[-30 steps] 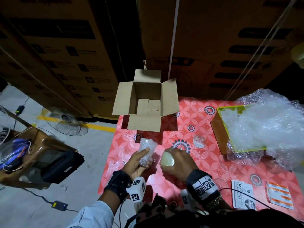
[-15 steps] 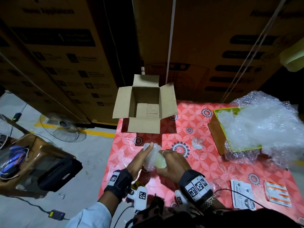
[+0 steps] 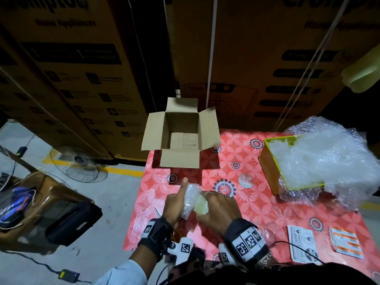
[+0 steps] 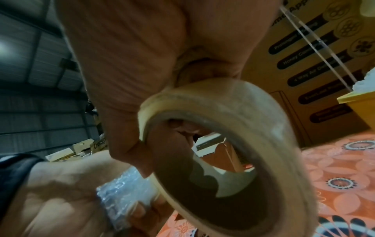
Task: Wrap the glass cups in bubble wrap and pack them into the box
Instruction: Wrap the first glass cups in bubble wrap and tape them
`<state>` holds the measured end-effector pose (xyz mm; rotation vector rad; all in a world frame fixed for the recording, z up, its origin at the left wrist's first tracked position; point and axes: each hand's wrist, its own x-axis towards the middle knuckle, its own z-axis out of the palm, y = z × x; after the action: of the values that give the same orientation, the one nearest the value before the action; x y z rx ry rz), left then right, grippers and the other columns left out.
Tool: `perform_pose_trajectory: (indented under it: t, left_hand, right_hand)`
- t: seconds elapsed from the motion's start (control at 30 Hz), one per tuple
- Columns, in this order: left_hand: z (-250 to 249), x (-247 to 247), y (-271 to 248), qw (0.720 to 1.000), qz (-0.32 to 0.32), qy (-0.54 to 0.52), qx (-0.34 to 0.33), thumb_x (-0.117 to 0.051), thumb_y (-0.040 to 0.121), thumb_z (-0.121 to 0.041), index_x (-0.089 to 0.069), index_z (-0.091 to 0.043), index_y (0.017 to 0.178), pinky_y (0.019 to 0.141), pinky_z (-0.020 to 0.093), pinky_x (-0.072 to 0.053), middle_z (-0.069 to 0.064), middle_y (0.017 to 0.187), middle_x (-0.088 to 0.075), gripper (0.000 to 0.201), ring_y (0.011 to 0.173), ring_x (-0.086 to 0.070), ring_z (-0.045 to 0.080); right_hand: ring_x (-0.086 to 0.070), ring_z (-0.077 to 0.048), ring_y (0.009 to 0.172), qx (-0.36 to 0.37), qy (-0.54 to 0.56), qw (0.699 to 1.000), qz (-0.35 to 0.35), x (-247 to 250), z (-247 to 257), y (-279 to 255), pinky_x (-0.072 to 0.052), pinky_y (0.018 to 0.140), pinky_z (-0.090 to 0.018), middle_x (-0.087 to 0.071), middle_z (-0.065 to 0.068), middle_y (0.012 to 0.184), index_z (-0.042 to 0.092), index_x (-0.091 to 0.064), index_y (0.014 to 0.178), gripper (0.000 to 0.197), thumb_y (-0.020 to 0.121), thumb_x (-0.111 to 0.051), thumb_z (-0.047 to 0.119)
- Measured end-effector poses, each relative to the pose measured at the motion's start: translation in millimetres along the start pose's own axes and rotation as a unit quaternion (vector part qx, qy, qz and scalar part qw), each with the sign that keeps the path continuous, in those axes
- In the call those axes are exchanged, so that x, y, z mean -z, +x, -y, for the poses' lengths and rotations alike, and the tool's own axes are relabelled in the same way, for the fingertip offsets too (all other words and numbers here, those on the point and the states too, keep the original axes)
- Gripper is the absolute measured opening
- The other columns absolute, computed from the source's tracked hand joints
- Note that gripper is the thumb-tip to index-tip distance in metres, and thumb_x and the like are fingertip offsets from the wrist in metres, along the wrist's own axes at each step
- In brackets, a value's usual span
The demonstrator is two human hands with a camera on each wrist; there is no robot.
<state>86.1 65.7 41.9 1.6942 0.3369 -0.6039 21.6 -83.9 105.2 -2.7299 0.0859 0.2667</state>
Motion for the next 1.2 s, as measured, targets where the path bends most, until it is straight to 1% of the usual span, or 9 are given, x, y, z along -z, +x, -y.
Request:
perform_pose_trajectory:
  t: [0.2,0.33,0.43,0.53,0.63,0.8,1.0,1.1,1.2]
  left_hand:
    - [16.3,0.5,6.6,0.993,0.067,-0.083,0.047,-0.054,0.065,-0.100,-0.082,-0.006,0.095,0.057,0.032,-0.045,0.018,0.076,-0.072,0.103,0.057,-0.061,0.026]
    - [16.5,-2.2,-5.6,0.979,0.114,-0.157,0.066,-0.051,0.079,-0.092,-0.075,-0.011,0.122,0.067,0.035,-0.044,0.039,0.110,-0.066,0.095,0.083,-0.060,0.038]
    - [2.2,4.6,-14.6,0.972,0.148,-0.161,0.081,-0.042,0.093,-0.072,-0.067,-0.002,0.129,0.047,0.024,-0.052,0.026,0.092,-0.074,0.083,0.072,-0.068,0.047]
    - [1.6,13.4,-19.2,0.950,0.235,-0.175,0.111,-0.043,0.085,-0.080,-0.070,0.001,0.102,0.035,0.020,-0.046,0.009,0.061,-0.065,0.087,0.043,-0.062,0.017]
    - [12.9,28.5,-13.6,0.945,0.262,-0.156,0.118,-0.039,0.090,-0.082,-0.070,-0.004,0.108,0.037,0.017,-0.041,0.008,0.074,-0.064,0.086,0.046,-0.057,0.010]
    - [19.6,29.0,-14.4,0.975,0.212,-0.047,0.037,-0.063,0.090,-0.051,-0.062,-0.001,0.131,0.079,0.032,-0.059,0.015,0.110,-0.077,0.064,0.095,-0.075,0.025]
    - [19.8,30.1,-14.3,0.987,0.127,-0.093,0.017,-0.066,0.098,-0.038,-0.057,-0.011,0.133,0.078,0.041,-0.061,0.014,0.116,-0.075,0.046,0.100,-0.075,0.029]
    - [19.6,25.7,-15.4,0.983,0.155,-0.096,0.015,-0.073,0.090,-0.052,-0.056,-0.021,0.138,0.081,0.040,-0.058,0.008,0.127,-0.072,0.059,0.113,-0.070,0.026]
    - [22.9,13.0,-9.4,0.999,0.049,-0.002,-0.022,-0.074,0.071,-0.082,-0.065,-0.025,0.118,0.084,0.050,-0.060,0.001,0.110,-0.076,0.075,0.099,-0.073,0.024]
  right_hand:
    - [-0.064,-0.019,0.078,-0.014,-0.010,1.000,0.004,4.1,4.2,-2.7,-0.056,0.077,-0.032,-0.067,0.004,0.088,0.024,-0.063,0.097,0.027,0.084,-0.068,0.047]
    - [-0.065,-0.026,0.085,-0.023,-0.072,0.997,0.021,-1.7,-1.2,0.4,-0.053,0.077,-0.034,-0.067,-0.002,0.094,0.020,-0.061,0.099,0.030,0.089,-0.064,0.048]
    - [-0.064,-0.019,0.078,-0.017,-0.040,0.999,-0.004,-5.2,-8.6,-1.2,-0.056,0.072,-0.033,-0.067,0.003,0.089,0.025,-0.063,0.100,0.026,0.089,-0.060,0.048]
    - [-0.065,-0.016,0.081,-0.009,0.016,1.000,0.002,-5.9,-7.9,-3.2,-0.056,0.072,-0.029,-0.070,0.004,0.095,0.027,-0.066,0.115,0.035,0.084,-0.067,0.043]
    - [-0.064,-0.015,0.084,0.007,0.052,0.999,0.011,-5.9,-6.2,-1.2,-0.053,0.073,-0.026,-0.072,0.000,0.104,0.024,-0.064,0.129,0.048,0.083,-0.073,0.036]
    - [-0.064,-0.016,0.082,0.033,0.048,0.998,0.010,-3.6,-2.5,-2.1,-0.055,0.074,-0.031,-0.071,0.003,0.097,0.021,-0.070,0.109,0.036,0.082,-0.072,0.044]
    - [-0.058,-0.015,0.075,0.079,0.111,0.989,0.050,-1.0,1.6,-0.5,-0.038,0.055,-0.012,-0.055,0.011,0.082,0.018,-0.066,0.097,0.021,0.079,-0.077,0.017]
    - [-0.057,-0.013,0.067,0.090,0.115,0.988,0.042,-4.4,2.8,2.4,-0.037,0.051,-0.015,-0.056,0.009,0.077,0.022,-0.057,0.083,0.020,0.075,-0.073,0.011]
    - [-0.052,-0.010,0.065,0.095,0.114,0.989,0.021,-11.4,1.3,5.9,-0.038,0.051,-0.016,-0.052,0.009,0.076,0.019,-0.055,0.081,0.017,0.075,-0.069,0.012]
